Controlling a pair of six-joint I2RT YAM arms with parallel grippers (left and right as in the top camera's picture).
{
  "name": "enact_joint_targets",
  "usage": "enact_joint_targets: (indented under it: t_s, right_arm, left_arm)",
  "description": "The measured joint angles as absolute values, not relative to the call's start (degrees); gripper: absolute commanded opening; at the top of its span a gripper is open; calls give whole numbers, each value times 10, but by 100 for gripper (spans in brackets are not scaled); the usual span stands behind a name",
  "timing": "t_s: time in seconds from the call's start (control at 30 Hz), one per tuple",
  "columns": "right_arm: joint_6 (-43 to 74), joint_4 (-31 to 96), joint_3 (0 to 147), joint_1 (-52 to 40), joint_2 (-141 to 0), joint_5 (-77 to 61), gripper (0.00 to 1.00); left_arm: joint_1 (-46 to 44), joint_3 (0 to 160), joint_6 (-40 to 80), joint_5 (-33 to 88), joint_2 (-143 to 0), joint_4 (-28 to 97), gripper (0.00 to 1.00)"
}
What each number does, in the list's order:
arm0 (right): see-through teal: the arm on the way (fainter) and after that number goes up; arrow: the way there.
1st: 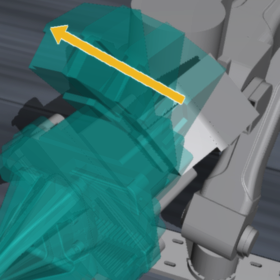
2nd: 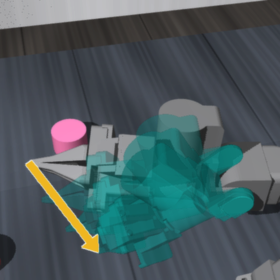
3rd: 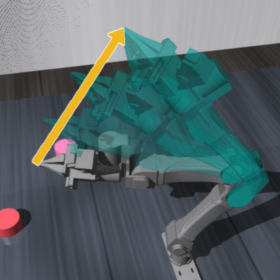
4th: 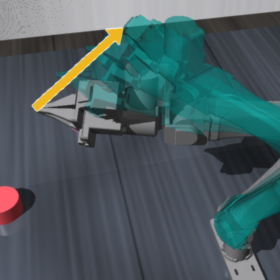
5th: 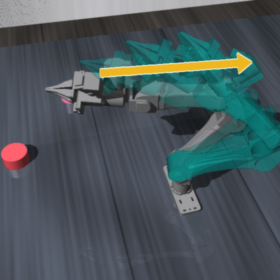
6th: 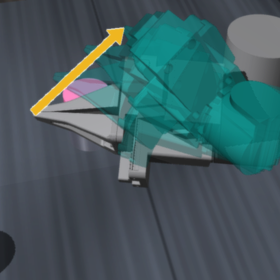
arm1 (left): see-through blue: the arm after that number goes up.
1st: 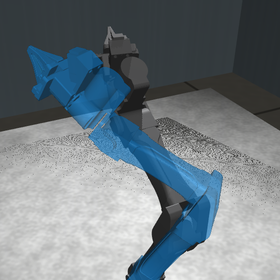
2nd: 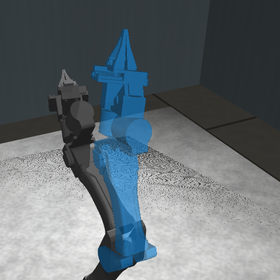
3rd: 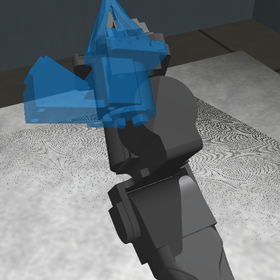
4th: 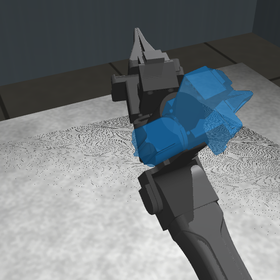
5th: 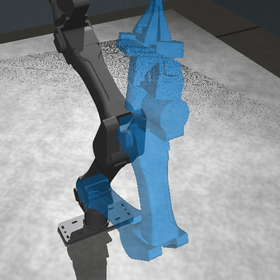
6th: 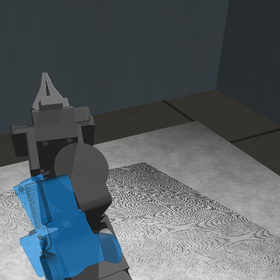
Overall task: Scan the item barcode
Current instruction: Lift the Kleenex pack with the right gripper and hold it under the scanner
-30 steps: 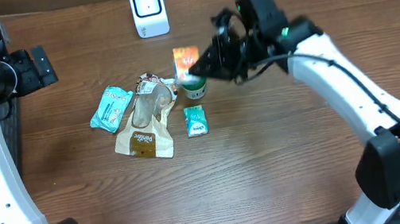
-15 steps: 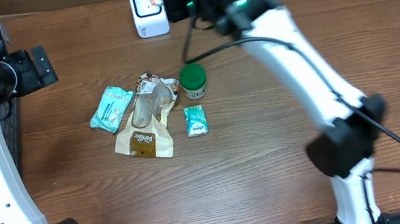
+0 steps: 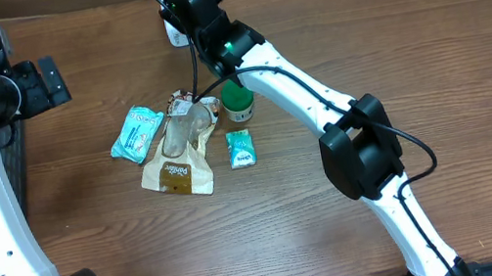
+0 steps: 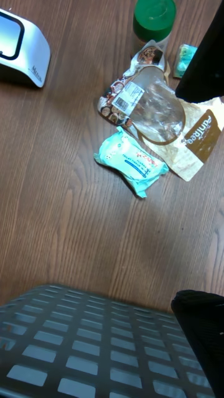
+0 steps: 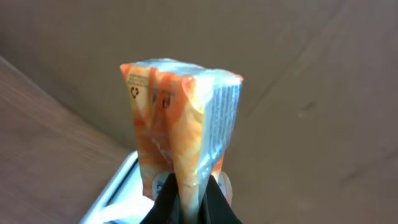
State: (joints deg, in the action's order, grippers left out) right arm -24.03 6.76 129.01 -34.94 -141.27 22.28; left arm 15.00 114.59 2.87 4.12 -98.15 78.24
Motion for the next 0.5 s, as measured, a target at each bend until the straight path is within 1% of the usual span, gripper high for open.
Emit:
enact_joint_targets:
  t_s: [0.07,0.27,0.5]
  right_arm:
    - [-288,46,1290,-345,-1425,227,4]
    - [-404,34,1290,-334,-1472,224,4]
    - [-472,37,1290,-331,-1505,211,4]
  left_arm:
    - [150,1146,29,41,-981,782,100]
    - [150,1146,29,41,-981,782,100]
    - [150,1146,29,41,-981,782,100]
